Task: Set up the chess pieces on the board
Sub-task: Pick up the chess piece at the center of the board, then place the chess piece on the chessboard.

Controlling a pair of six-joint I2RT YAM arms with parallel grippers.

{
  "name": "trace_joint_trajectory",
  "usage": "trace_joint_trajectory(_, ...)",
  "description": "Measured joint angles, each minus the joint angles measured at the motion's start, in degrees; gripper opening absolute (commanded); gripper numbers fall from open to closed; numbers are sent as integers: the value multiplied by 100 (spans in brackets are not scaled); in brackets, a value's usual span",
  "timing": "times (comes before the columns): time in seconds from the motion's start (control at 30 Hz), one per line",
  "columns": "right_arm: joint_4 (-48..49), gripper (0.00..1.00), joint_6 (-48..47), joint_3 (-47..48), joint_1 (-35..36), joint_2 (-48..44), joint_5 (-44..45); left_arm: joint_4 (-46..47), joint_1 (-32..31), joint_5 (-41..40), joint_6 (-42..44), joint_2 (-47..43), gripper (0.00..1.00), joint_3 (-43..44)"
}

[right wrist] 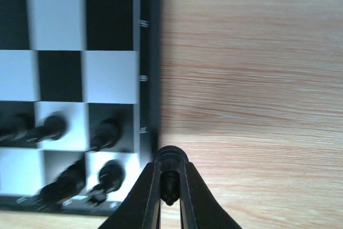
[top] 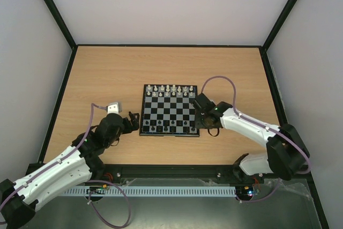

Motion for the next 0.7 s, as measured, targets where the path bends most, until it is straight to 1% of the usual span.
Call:
trace_joint_trajectory(0.17,-339,2,2,468,428,-382,11,17,-2,-4,-2,122,99,0)
trace_joint_trajectory(0.33,-540,2,7,920,1003,-365,0,50,0,-28,-2,240,100,0)
trace_joint_trajectory(0.47,-579,2,2,1182,1342,-122,-61,76,0,-55,-2,310,99,2)
trace_joint_trajectory(0.7,-568,2,-31,1255,1545,562,-153,96,0,-109,-7,350,99,2)
